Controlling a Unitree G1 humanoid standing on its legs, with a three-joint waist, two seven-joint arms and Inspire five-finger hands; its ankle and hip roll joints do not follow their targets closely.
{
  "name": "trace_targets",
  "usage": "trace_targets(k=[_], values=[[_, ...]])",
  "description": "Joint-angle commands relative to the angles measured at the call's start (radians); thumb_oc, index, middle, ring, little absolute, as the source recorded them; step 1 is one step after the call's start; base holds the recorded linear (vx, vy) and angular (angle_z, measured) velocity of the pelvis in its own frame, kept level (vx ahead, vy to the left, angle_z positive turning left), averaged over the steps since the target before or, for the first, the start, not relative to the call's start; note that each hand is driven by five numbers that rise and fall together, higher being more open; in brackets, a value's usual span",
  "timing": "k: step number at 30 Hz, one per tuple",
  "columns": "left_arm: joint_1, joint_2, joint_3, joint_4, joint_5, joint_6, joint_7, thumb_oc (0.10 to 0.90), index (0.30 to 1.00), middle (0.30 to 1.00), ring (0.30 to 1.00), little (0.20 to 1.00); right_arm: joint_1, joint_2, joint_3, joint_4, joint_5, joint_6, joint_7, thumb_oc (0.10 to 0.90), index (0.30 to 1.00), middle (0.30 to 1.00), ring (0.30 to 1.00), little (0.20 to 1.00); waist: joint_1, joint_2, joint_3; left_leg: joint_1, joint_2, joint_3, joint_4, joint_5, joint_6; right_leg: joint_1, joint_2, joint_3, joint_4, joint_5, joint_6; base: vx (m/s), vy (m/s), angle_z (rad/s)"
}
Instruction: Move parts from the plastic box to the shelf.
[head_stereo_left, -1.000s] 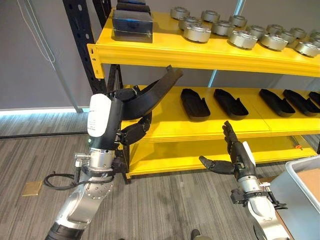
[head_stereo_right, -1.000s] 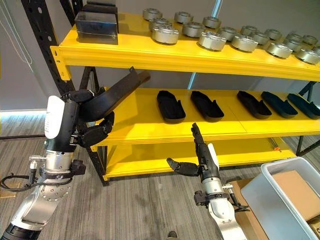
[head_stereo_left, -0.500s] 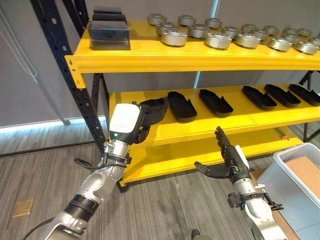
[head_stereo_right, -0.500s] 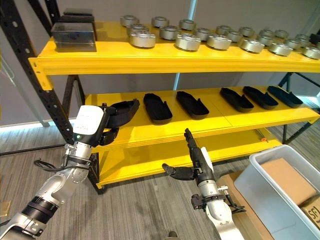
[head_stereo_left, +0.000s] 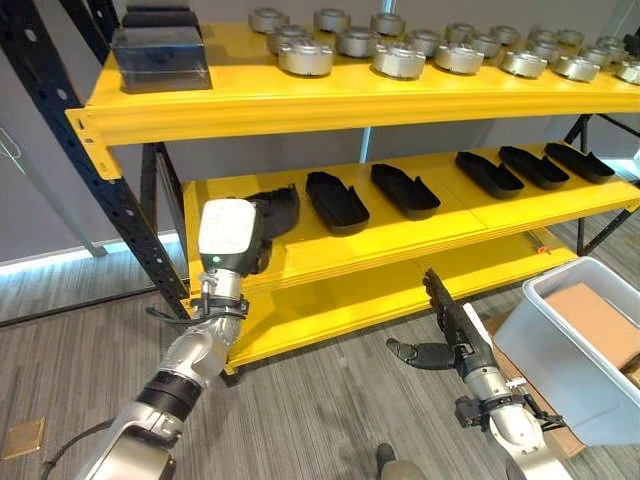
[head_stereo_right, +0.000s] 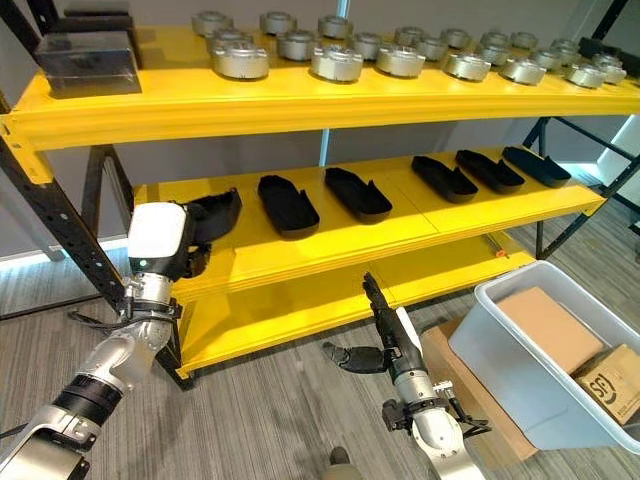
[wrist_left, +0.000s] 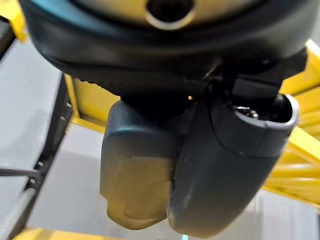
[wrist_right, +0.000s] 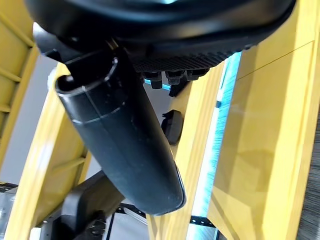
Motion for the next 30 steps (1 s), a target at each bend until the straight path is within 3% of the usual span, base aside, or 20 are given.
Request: trace_targets(k=[1,6,10,17,30], values=[[-0.238,0.116,0.113,0.001,-0.023,0.009,0.158,0.4,0.3,0.3,0.3,0.3,-0.097,-0.012,-0.033,-0.118,0.036,-0.117,-0.001,0.9,1.0,1.0,1.0,1.0,0.0,-0.012,0.023,0.003,0.017,0.033,0.033,-0.004,0.052,0.017,0.007,-0.01,0.117,-0.087,-0.006,-0.06,-0.046,-0.03],[-0.231,0.195,0.18,0.023,-0.041,0.031,0.191,0.4,0.3,0.3,0.3,0.3,-0.102,-0.029,-0.024,-0.122,0.043,-0.124,0.012,0.9,1.0,1.0,1.0,1.0,0.009,-0.011,0.051,-0.015,0.026,0.034,0.03,0.01,0.047,-0.011,0.016,-0.008,0.132,-0.087,-0.007,-0.05,-0.027,-0.05],[-0.253,0.22,0.176,0.042,-0.046,0.035,0.193,0.4,0.3,0.3,0.3,0.3,-0.1,-0.035,-0.022,-0.125,0.05,-0.127,0.017,0.9,1.0,1.0,1.0,1.0,0.01,-0.011,0.067,-0.028,0.027,0.029,0.036,0.012,0.045,-0.022,0.014,-0.011,0.14,-0.086,-0.007,-0.05,-0.014,0.01],[-0.399,0.244,0.034,0.168,-0.053,0.023,0.176,0.4,0.3,0.3,0.3,0.3,-0.122,-0.058,-0.005,-0.129,0.064,-0.142,0.018,0.9,1.0,1.0,1.0,1.0,-0.002,-0.01,0.128,-0.104,0.026,0.005,0.081,0.021,0.04,-0.081,0.01,-0.006,0.176,-0.077,-0.006,-0.08,-0.004,0.05],[-0.587,0.225,-0.174,0.369,-0.059,0.008,0.139,0.4,0.3,0.3,0.3,0.3,-0.139,-0.087,0.013,-0.142,0.084,-0.174,0.009,0.9,1.0,1.0,1.0,1.0,-0.029,-0.006,0.163,-0.225,0.043,-0.019,0.133,0.041,0.026,-0.19,0.022,0.006,0.216,-0.069,-0.011,-0.06,-0.012,0.01]])
